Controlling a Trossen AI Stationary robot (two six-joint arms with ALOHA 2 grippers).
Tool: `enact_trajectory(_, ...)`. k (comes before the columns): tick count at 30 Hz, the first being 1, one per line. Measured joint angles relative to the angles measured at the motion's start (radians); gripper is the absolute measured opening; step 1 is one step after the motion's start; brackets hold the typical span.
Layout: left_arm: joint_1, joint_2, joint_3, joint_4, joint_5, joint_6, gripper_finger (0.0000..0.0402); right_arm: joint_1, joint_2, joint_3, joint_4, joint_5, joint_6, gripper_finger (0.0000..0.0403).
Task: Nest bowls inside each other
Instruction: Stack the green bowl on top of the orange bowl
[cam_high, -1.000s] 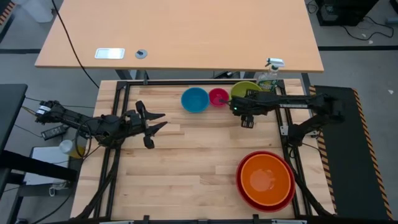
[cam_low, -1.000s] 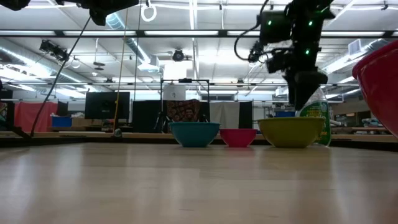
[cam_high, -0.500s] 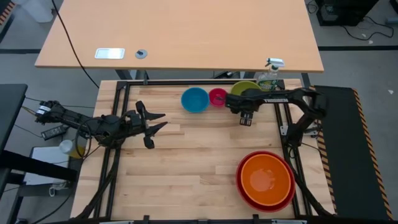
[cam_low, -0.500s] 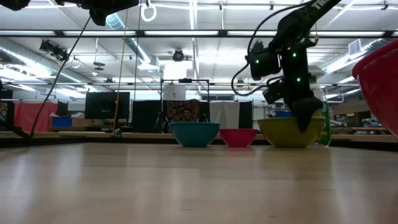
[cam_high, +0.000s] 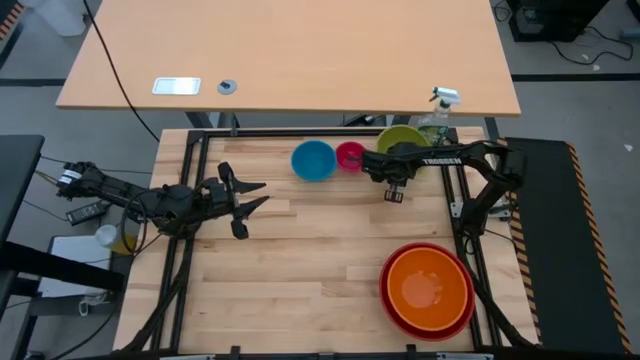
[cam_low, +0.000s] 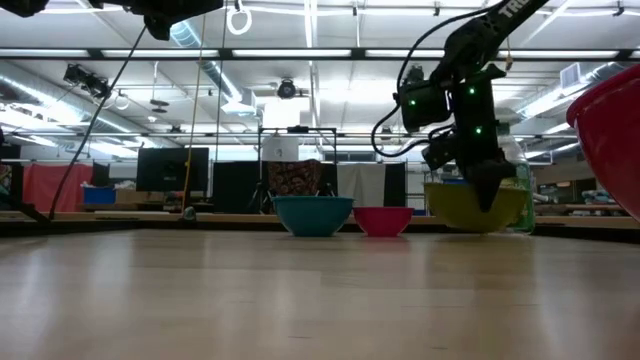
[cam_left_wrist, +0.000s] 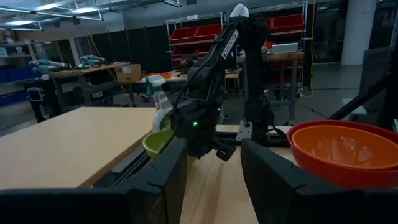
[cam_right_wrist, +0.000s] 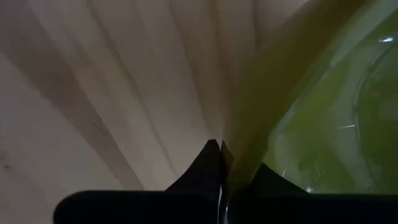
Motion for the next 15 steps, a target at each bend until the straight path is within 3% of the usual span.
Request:
enact_trajectory(8, 0.0, 0.0, 0.0, 0.0, 0.0, 0.006, 0.0153, 0.099, -0.079, 0.072, -0.208, 0.063, 0.094, 0.0017)
enact_trajectory(15, 0.0, 0.0, 0.0, 0.001, 0.0, 0.053, 0.0153, 0.289, -0.185, 0.193, -0.427, 0.091, 0.279, 0.0018)
